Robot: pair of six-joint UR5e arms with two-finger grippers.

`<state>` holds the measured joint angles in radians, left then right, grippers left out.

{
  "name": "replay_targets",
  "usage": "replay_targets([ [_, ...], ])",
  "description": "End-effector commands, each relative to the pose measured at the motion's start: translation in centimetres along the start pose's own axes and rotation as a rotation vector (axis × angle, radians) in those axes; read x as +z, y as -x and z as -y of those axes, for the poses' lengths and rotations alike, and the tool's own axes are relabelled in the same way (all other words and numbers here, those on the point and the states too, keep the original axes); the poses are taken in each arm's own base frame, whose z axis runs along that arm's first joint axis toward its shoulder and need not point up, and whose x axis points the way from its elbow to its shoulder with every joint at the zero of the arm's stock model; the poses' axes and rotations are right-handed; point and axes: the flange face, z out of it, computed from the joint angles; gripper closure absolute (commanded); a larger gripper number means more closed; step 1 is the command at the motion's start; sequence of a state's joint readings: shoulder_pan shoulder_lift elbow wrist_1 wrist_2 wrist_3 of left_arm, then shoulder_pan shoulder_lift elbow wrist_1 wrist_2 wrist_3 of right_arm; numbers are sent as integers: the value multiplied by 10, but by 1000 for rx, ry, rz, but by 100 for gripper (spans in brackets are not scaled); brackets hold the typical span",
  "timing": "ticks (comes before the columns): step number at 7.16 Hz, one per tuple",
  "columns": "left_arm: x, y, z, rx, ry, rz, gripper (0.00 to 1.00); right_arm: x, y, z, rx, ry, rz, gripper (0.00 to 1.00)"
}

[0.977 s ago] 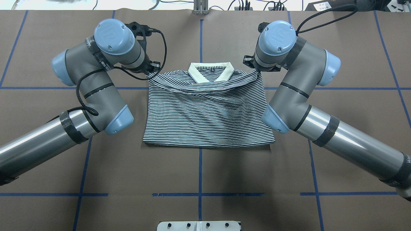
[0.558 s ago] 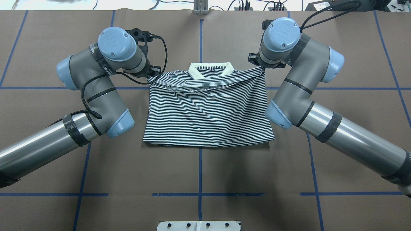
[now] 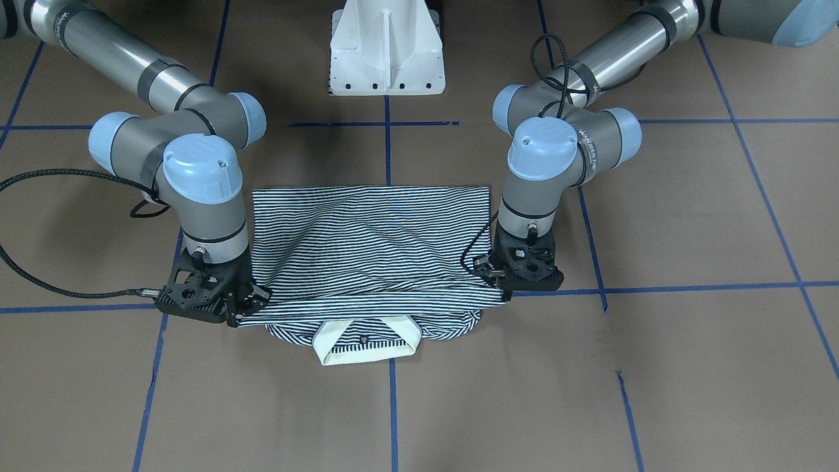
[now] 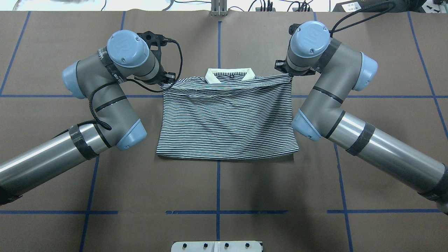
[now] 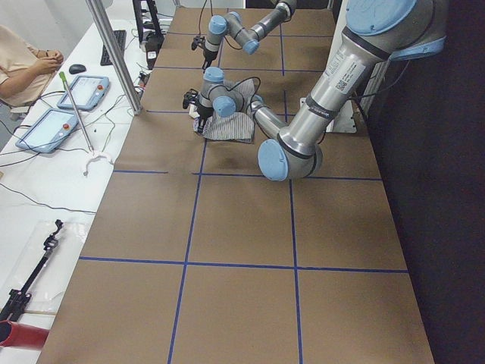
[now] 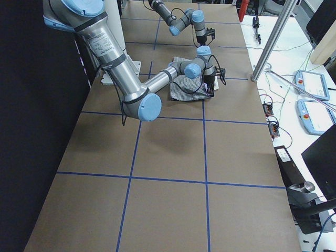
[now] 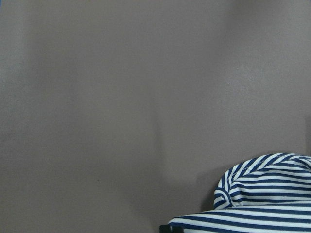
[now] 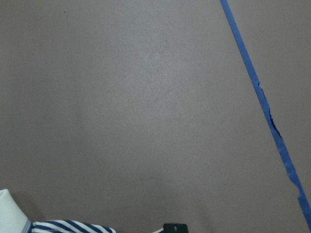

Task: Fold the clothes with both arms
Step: 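Lower the hem near the collar and open both grippers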

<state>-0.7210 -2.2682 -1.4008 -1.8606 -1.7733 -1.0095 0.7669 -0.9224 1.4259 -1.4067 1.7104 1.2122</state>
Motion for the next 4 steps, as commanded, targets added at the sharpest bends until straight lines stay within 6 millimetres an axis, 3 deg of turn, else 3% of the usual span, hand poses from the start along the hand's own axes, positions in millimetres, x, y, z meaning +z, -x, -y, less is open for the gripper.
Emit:
replay_targets([
  [1,-3,1,0,23,-3,-2,1,4,2,-8,-29,6,-3,1],
  [2,-17,4,-3,57,-17,-25,0,-2,3,-7,-65,6,12,0],
  [3,-41,22,-21,86,-33,-60,0,-15,2,1,-113,0,35,0],
  [4,-56,36,-38,97,-42,-81,0,-17,-13,11,-167,32,49,0],
])
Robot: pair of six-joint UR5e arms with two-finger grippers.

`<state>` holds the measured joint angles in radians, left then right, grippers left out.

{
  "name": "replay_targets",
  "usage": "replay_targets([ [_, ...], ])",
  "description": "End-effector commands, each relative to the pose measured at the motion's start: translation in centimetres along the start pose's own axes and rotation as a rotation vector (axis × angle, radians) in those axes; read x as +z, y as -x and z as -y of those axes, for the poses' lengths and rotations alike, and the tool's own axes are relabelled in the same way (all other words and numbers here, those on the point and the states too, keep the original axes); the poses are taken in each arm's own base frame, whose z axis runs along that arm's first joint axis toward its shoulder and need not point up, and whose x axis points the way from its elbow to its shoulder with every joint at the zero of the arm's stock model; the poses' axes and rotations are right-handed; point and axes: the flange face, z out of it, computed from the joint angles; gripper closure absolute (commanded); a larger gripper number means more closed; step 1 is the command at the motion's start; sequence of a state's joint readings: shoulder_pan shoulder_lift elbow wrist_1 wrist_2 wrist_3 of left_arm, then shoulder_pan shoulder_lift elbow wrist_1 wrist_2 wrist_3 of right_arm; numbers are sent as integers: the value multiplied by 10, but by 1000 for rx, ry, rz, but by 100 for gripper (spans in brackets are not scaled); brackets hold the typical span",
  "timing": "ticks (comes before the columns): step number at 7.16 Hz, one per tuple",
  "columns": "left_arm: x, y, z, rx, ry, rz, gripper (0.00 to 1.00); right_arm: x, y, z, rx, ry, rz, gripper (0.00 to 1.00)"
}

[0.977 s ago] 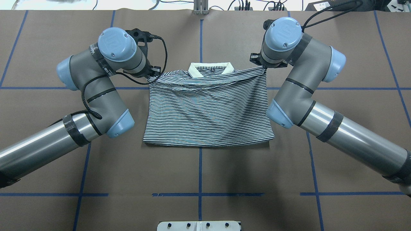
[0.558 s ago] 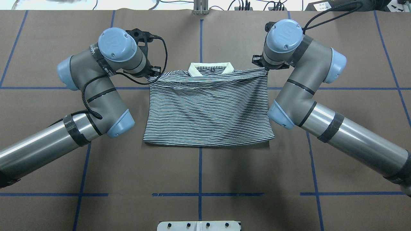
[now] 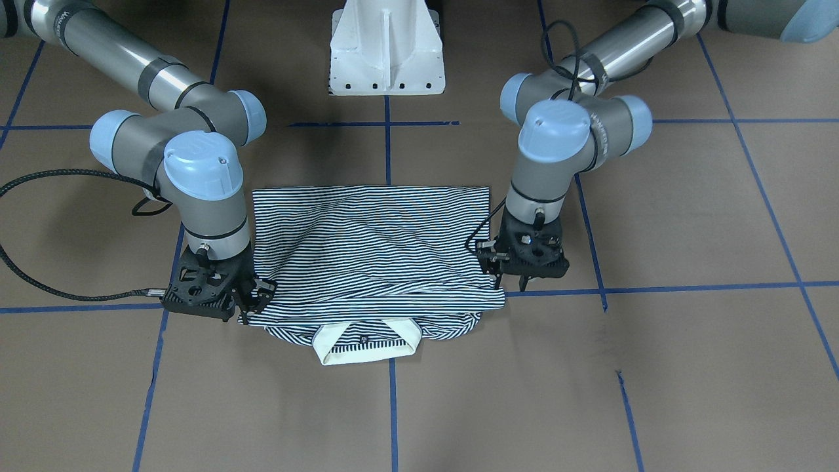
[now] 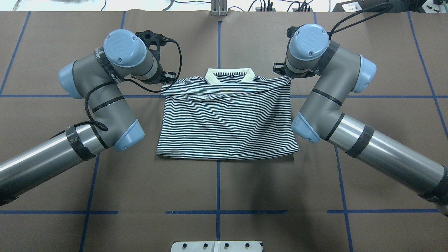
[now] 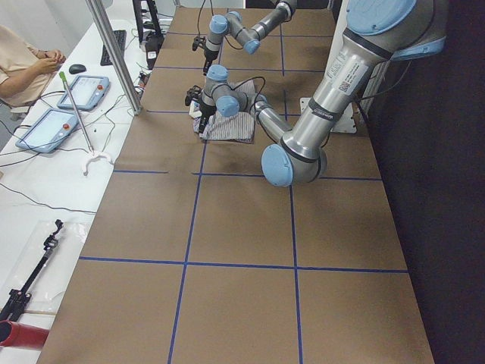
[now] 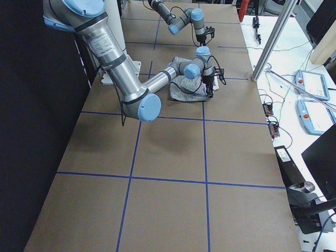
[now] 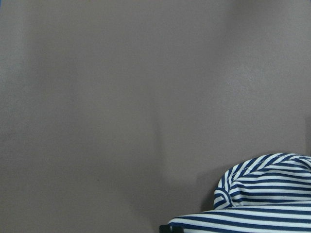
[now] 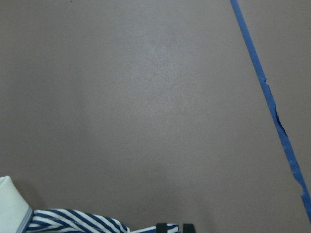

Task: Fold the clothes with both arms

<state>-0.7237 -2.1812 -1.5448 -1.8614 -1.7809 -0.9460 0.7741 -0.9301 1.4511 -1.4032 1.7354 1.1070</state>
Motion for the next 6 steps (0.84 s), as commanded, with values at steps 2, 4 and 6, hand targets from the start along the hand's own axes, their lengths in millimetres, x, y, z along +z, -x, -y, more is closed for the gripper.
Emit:
replay_targets([
  [2,-43,15,-59,35,20,-87,0,-24,-59,16,-153,52,59,0],
  [4,-34,7,-128,-46,79,-140,0,-31,-71,13,-167,59,76,0],
  [6,-13,11,-184,-123,59,-170,38,-31,-71,13,-165,58,76,0],
])
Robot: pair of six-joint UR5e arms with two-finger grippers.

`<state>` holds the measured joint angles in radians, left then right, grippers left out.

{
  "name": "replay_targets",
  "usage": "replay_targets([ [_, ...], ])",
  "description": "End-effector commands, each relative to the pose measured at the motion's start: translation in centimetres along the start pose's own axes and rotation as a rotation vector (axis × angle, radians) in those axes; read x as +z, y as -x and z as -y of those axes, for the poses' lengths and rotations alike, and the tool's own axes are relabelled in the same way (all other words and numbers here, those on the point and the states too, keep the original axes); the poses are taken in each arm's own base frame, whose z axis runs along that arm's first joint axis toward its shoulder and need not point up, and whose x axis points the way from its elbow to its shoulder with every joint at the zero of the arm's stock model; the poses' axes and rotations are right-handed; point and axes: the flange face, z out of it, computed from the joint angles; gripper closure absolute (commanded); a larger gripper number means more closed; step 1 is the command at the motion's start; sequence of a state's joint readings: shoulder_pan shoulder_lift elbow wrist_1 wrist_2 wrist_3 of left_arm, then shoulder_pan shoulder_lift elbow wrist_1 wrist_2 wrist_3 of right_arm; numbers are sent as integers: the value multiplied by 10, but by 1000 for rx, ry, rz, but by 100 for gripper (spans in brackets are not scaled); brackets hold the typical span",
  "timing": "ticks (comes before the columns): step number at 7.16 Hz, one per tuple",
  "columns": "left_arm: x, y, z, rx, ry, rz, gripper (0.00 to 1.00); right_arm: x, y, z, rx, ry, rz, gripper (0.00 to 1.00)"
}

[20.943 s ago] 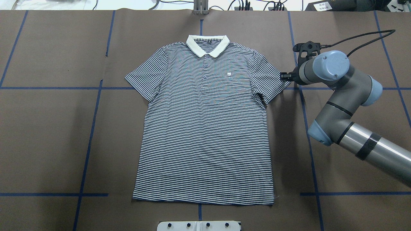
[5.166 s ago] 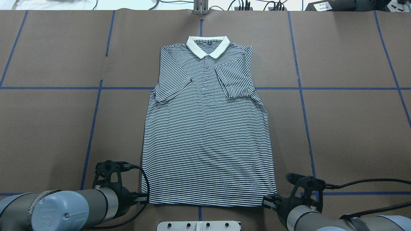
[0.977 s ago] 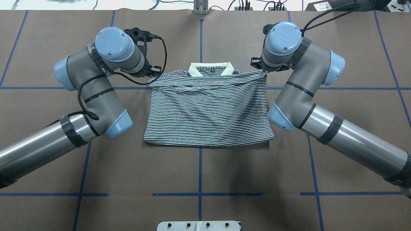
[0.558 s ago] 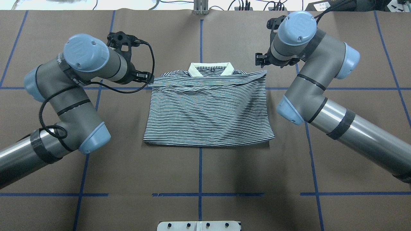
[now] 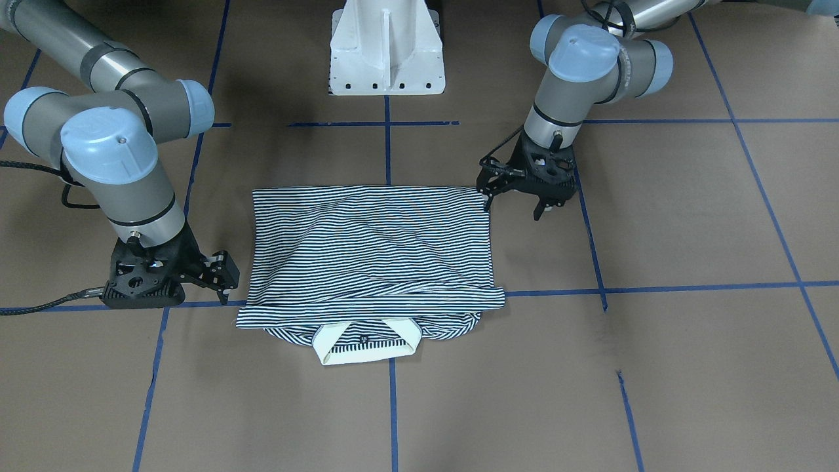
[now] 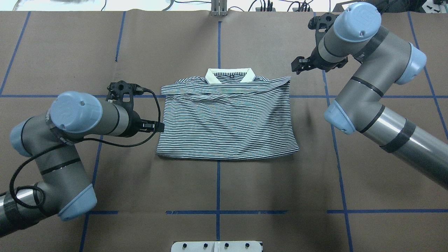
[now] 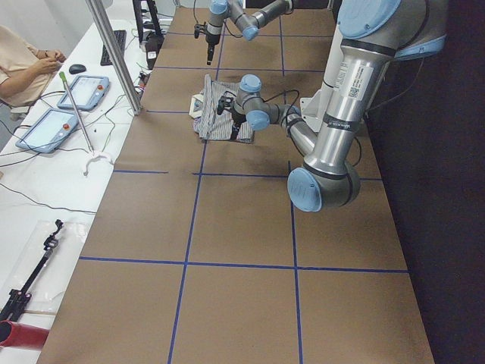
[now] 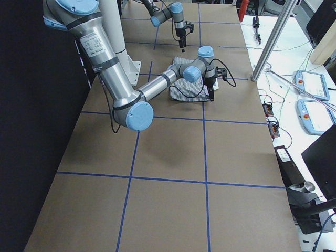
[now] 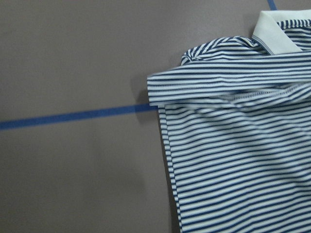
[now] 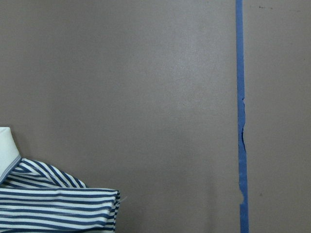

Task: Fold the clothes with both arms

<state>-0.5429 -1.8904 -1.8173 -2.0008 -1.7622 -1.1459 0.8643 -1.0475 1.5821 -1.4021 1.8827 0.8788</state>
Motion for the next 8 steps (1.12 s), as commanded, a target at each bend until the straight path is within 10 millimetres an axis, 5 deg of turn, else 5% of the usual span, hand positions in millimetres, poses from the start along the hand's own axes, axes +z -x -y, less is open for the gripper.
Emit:
replay_targets([
  [1,20,-6,-47,-89,16,-28,55,-1,-1,0,1,0,1,0],
  [4,26,-27,-58,-77,38,-44,57,-1,-1,0,2,-1,2,0],
  [8,38,-23,-59,-75,46,-23,57,1,-3,-1,5,0,-2,0],
])
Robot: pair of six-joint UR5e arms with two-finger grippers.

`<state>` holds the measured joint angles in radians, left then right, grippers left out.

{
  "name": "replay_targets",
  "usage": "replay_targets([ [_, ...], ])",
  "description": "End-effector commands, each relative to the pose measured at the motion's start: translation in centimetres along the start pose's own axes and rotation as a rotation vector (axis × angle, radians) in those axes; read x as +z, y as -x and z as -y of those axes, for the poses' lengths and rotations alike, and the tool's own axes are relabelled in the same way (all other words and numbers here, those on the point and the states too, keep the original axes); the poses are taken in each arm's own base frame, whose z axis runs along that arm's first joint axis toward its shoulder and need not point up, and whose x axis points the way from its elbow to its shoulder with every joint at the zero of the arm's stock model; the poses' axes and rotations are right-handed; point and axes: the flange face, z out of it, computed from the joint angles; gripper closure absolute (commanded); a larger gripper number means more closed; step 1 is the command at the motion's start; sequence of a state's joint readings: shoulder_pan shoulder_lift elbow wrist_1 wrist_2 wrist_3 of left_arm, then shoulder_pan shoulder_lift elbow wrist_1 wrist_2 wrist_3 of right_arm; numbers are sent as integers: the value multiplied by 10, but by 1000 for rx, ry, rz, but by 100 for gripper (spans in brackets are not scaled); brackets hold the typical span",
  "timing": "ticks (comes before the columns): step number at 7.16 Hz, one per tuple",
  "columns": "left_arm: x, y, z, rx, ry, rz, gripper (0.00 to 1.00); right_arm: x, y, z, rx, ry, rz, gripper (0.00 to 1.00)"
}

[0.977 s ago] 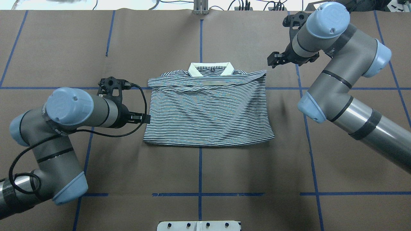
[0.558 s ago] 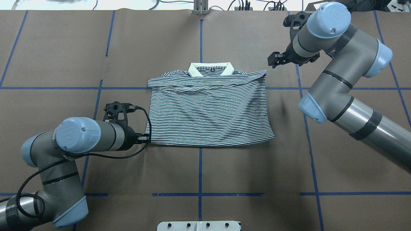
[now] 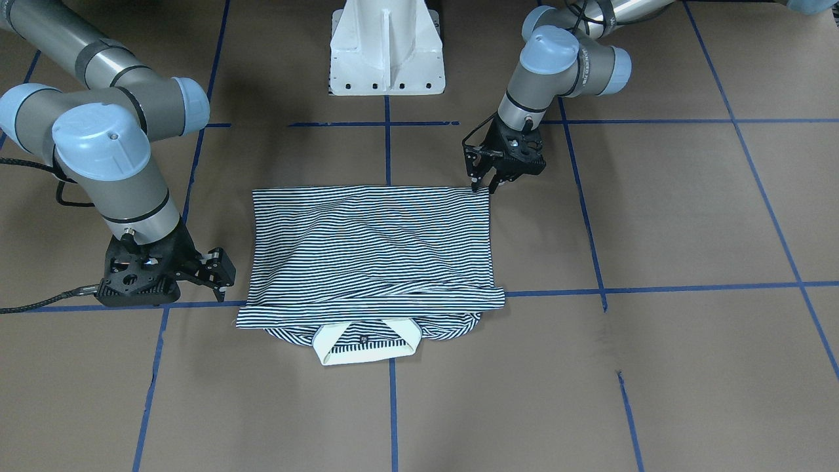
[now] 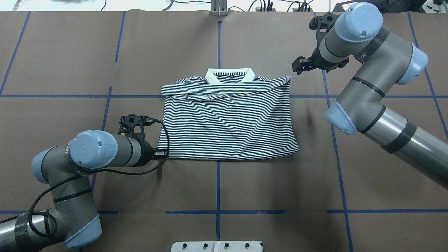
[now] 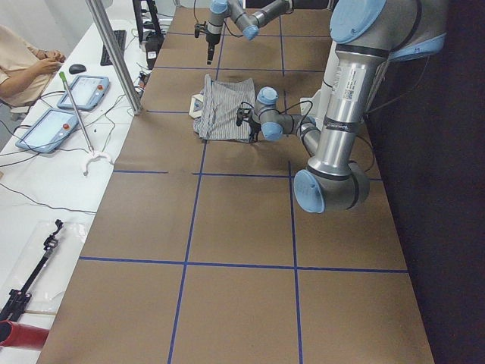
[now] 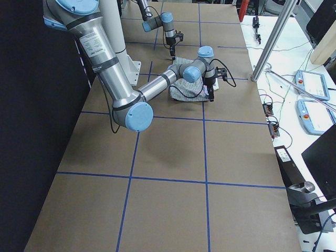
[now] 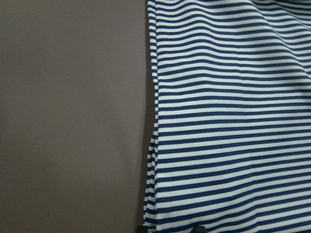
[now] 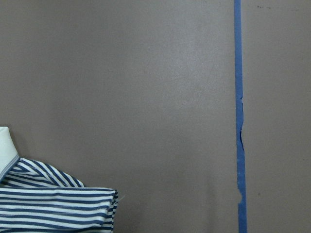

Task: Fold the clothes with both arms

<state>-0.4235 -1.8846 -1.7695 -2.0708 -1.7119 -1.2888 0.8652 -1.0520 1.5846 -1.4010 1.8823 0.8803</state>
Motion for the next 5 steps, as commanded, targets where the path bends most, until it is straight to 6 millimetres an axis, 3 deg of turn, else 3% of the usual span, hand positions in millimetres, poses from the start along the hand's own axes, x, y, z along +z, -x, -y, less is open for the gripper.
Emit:
replay_targets([
  [1,0,-2,0,2,0,-1,59,1,-2,-1,1,2,-2,0],
  [3,2,-2,1,2,0,0,100,2,-3,-2,4,2,-5,0],
  [5,-1,0,4,8,-8,1,100,3,-4,-2,7,3,-7,0],
])
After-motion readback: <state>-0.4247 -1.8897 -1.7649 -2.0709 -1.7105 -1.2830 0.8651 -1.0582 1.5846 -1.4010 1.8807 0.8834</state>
